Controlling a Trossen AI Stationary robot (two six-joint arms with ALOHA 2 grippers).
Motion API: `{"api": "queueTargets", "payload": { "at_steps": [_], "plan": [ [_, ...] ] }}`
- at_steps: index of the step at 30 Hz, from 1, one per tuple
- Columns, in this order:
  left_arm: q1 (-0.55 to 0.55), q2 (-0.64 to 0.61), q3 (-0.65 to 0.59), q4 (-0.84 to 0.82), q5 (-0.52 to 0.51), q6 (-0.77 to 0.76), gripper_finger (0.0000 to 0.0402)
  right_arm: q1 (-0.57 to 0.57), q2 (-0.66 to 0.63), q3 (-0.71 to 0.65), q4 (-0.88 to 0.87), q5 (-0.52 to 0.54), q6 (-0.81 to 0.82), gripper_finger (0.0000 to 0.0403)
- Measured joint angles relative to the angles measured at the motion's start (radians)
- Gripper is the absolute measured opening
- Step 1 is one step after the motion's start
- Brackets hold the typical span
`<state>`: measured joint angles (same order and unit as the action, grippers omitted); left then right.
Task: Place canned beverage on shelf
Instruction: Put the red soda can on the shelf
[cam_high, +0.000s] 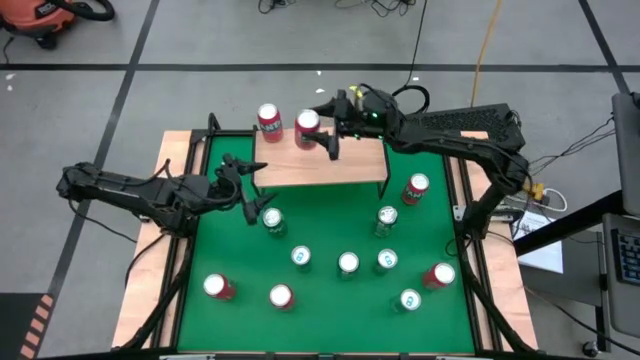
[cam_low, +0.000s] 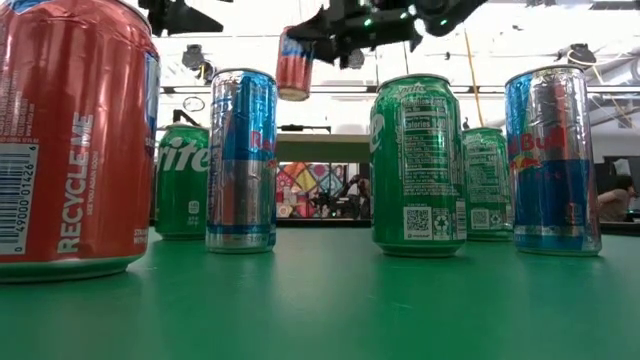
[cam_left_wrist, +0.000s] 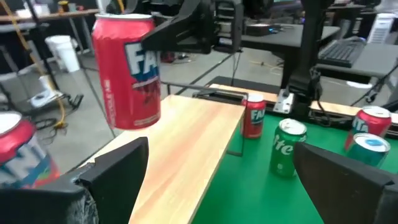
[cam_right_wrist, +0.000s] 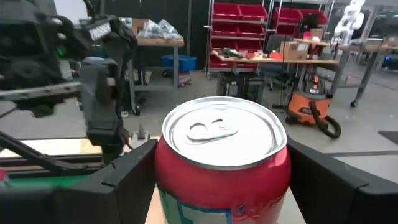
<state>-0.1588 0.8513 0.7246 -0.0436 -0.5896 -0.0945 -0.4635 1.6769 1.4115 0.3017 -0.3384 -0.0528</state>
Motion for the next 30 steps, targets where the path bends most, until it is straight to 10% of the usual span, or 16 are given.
{"api": "queueTargets", "payload": {
  "at_steps": [30],
  "plan": [
    [0.0, -0.02, 0.0, -0.153, -0.025, -0.085, 0.0396, -0.13, 0.233, 0.044, 0.138, -0.057, 0.091, 0.0295]
  ]
}}
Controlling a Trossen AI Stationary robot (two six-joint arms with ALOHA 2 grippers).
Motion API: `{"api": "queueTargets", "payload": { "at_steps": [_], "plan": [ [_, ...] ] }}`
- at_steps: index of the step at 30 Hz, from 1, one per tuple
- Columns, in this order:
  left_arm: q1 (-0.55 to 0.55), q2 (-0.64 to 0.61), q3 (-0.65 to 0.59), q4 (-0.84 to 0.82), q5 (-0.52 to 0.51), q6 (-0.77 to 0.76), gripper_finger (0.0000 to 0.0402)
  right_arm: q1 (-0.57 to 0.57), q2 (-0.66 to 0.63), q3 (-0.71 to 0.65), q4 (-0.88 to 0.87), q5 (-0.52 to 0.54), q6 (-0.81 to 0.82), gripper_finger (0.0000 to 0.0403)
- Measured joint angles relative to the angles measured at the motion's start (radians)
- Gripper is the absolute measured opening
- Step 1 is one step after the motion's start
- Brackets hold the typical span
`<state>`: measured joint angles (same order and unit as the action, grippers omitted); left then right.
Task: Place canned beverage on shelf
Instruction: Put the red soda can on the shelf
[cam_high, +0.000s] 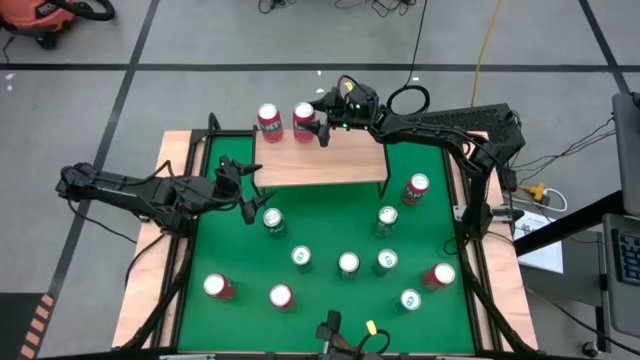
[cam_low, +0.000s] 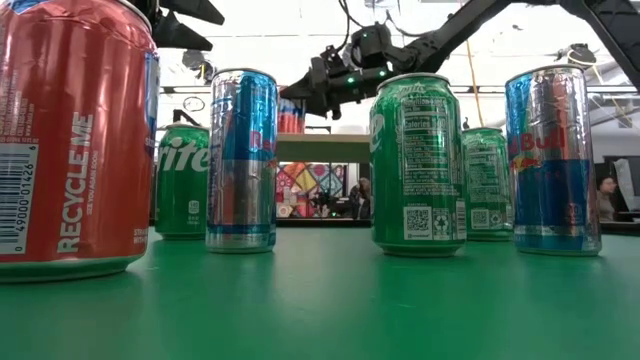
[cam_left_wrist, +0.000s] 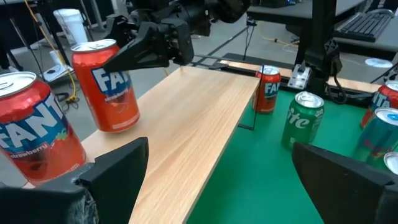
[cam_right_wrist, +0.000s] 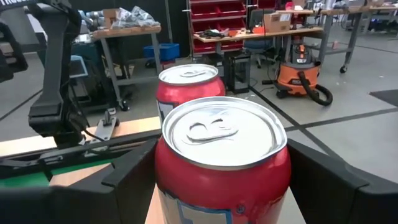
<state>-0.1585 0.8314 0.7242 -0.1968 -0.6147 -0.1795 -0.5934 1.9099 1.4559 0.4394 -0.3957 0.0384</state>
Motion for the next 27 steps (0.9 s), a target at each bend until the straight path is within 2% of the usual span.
{"api": "queueTargets", "payload": {
  "at_steps": [21, 27],
  "plan": [
    [0.0, 0.005, 0.0, 0.0, 0.0, 0.0, 0.0396, -0.001, -0.003, 0.0, -0.028, 0.004, -0.051, 0.0296],
    [0.0, 0.005, 0.0, 0.0, 0.0, 0.0, 0.0396, -0.001, -0.003, 0.0, -0.04, 0.003, -0.053, 0.0314]
  ]
}}
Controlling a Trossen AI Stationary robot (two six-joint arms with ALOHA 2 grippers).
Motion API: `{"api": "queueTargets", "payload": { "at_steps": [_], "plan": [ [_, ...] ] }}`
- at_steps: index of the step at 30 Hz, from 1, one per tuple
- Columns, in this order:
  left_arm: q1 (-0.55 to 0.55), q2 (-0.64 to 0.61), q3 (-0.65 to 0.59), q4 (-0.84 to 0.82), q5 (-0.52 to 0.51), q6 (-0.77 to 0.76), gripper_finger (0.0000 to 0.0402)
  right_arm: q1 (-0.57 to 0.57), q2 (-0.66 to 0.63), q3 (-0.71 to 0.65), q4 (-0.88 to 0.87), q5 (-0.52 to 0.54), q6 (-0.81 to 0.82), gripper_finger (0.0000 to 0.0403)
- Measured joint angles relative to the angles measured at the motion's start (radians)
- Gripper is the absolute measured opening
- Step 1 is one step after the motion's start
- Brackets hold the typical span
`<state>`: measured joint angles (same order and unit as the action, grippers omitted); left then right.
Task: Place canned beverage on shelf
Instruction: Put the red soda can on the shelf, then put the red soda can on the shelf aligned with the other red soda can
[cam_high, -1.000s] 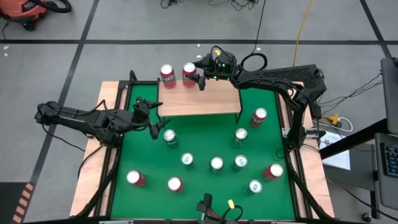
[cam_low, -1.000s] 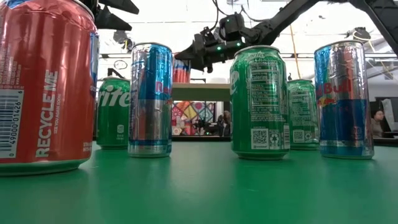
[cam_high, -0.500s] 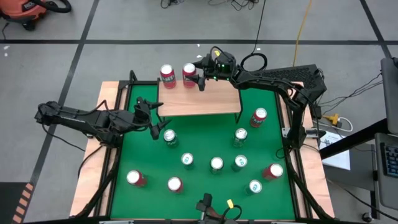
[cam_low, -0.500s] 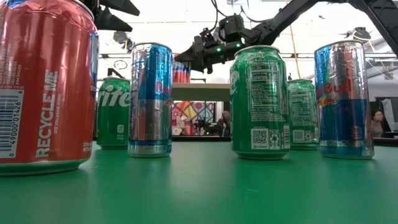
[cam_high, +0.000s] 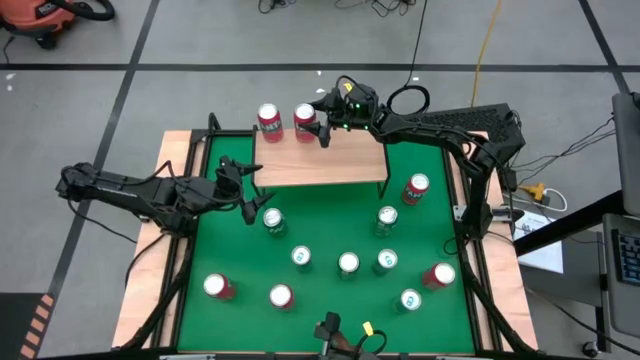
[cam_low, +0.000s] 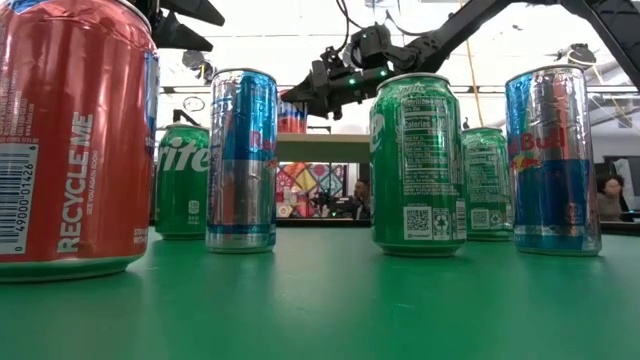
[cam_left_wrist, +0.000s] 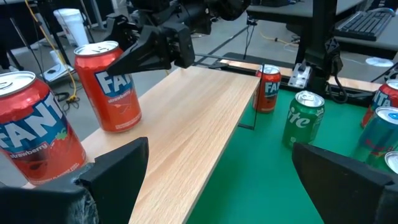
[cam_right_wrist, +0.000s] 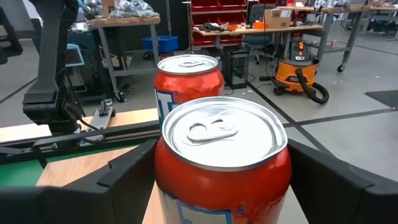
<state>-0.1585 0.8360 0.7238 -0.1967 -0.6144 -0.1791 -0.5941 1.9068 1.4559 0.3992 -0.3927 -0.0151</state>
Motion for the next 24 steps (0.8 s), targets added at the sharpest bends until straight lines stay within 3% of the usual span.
{"api": "queueTargets", "payload": {
  "at_steps": [24],
  "plan": [
    [0.0, 0.0, 0.0, -0.001, 0.007, -0.007, 0.0396, 0.0, -0.003, 0.001, 0.054, -0.005, 0.026, 0.0359]
  ]
}}
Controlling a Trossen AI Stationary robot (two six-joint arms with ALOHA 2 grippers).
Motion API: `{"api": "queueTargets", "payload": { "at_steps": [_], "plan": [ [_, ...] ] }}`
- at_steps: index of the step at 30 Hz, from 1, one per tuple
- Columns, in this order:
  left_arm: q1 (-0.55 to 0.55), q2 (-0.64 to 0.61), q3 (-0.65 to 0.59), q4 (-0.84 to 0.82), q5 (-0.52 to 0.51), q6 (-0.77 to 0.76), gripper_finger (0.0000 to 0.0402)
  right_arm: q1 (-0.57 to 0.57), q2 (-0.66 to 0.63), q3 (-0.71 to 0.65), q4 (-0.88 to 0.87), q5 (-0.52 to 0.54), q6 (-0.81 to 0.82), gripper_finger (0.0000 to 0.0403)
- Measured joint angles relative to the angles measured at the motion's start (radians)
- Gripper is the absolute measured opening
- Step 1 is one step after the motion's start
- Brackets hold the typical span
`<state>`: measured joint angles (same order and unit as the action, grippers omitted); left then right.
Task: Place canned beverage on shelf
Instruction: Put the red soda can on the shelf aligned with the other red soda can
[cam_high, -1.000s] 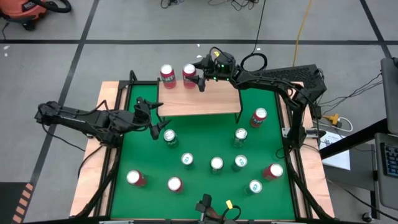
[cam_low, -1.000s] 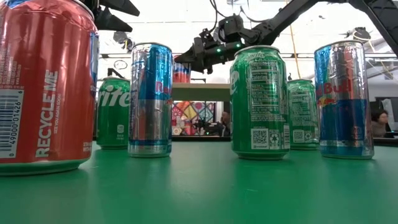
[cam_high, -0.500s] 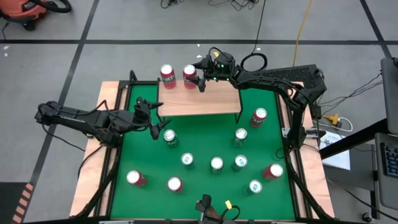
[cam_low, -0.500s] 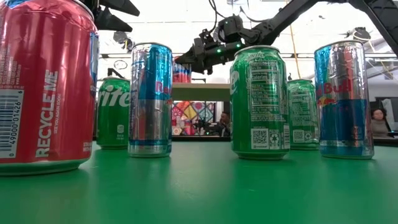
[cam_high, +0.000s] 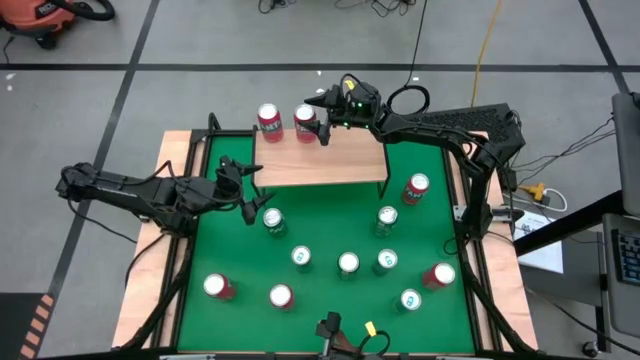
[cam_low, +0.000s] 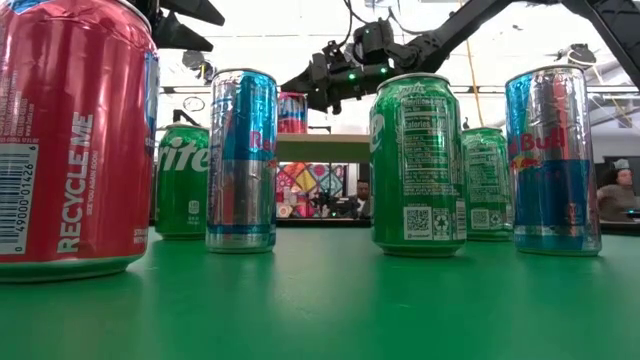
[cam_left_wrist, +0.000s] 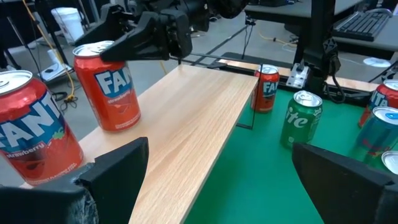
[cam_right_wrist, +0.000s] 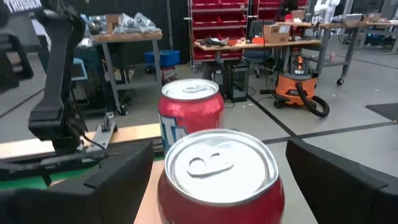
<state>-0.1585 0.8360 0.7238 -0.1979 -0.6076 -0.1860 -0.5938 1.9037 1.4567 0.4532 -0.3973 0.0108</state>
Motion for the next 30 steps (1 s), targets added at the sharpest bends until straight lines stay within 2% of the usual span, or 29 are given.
{"api": "queueTargets", "payload": {
  "at_steps": [8, 14, 26, 30],
  "plan": [
    [0.0, 0.0, 0.0, -0.031, 0.002, -0.018, 0.0396, 0.0, -0.049, 0.0, -0.028, -0.001, 0.023, 0.0359],
    [0.0, 0.0, 0.0, -0.029, 0.004, -0.018, 0.0396, 0.021, -0.143, 0.0, -0.143, 0.0, 0.007, 0.0359],
    [0.0, 0.064, 0.0, 0.016, 0.006, -0.07, 0.0396, 0.147, -0.431, 0.0, -0.575, 0.005, -0.089, 0.0359],
    [-0.001, 0.106, 0.0, 0.045, 0.033, -0.072, 0.0396, 0.228, -0.532, 0.0, -0.762, 0.112, -0.087, 0.0359]
  ]
}}
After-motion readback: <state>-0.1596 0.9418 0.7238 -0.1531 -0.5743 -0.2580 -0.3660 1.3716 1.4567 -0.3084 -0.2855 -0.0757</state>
